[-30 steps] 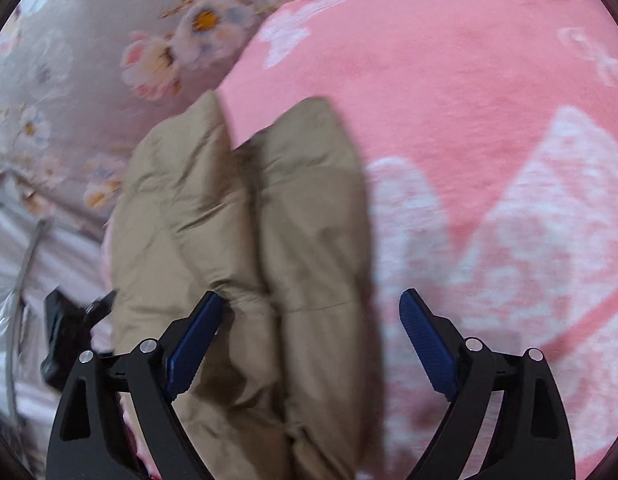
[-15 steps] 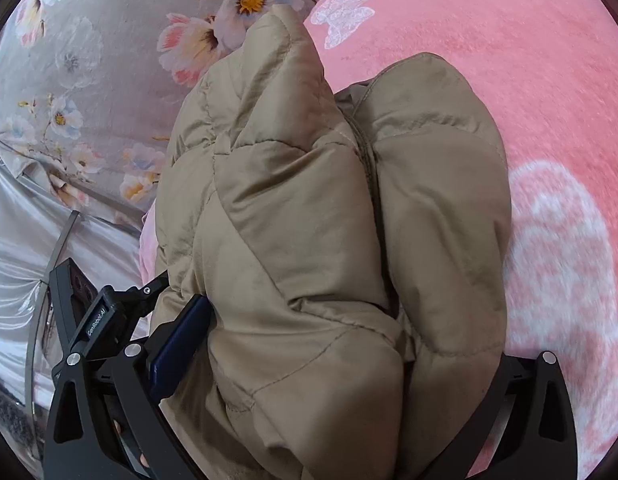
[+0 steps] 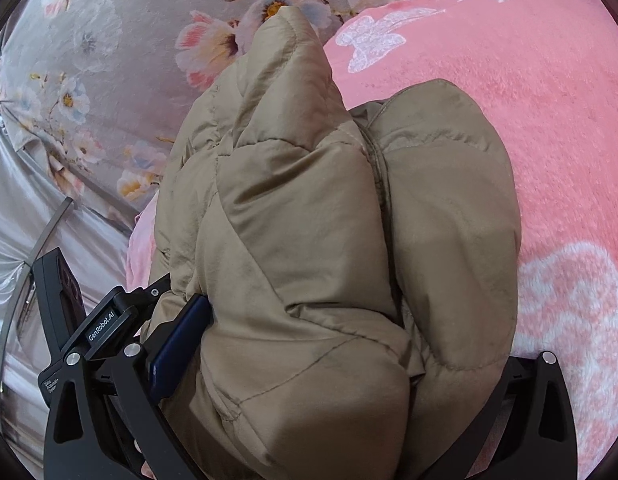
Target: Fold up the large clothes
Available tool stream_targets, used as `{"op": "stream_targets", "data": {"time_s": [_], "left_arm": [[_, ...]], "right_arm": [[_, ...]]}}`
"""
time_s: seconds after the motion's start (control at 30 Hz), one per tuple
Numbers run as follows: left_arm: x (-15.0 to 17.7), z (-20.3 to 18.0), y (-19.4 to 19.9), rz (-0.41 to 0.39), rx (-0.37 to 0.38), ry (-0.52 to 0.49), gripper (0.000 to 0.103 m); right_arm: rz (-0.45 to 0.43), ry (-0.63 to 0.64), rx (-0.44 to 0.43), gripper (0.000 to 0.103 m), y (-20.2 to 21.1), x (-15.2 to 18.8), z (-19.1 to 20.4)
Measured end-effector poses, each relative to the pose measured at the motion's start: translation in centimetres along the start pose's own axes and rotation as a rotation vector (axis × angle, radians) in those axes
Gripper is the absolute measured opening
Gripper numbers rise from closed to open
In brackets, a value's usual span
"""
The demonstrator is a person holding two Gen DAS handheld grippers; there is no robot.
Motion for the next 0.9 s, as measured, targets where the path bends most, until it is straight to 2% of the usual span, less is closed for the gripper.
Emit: {"op": "stream_targets", "data": {"time_s": [0.13, 0.23, 0.3, 0.37, 0.47, 0.53, 0.63, 0.9], "left_arm": [[0.2, 0.2, -0.1, -0.015, 0.019, 0.002, 0.098], [0.2, 0.3, 0.1, -0.015, 0.051, 0.007, 0.098], [0.1, 0.4, 0.4, -0.011, 0.103, 0.002, 0.098], [0.2, 0.4, 0.9, -0.009, 0.137, -0.013, 0.094], [0.3, 0.0, 2.7, -0.019, 0.171, -0.057, 0.082], [0.1, -0.4, 4.0, -0.033, 0.196, -0.064, 0.075], [-0.2, -1.1, 6.2, -0.045, 0.234, -0.063, 0.071], [-1.4, -3.7, 13.4, -0.159, 0.326, -0.096, 0.069]], "right_arm": [[-0.011, 0.013, -0.003, 0.097, 0.1, 0.0, 0.0], [-0.019, 0.001, -0.046, 0.082, 0.4, 0.0, 0.0], [-0.022, -0.028, -0.094, 0.065, 0.9, 0.1, -0.4], [-0.022, -0.041, -0.116, 0.054, 1.4, 0.1, -0.4], [-0.037, -0.001, -0.115, 0.041, 3.1, 0.1, 0.8], [-0.044, 0.017, -0.121, 0.037, 4.3, 0.1, 1.7], [-0.051, 0.031, -0.128, 0.035, 6.0, 0.2, 2.8], [-0.157, 0.137, -0.181, 0.034, 12.6, -0.4, 8.5]]}}
Point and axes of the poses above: each gripper's, at about its wrist camera, not at the fingertips, and y roughly against the way its jaws point, z to its left, x to its underside, the point moved 3 cm from there along -y, roughly the way its jaws point, and after that the axes turned 4 degrees about -z, right-handed, at the moved point
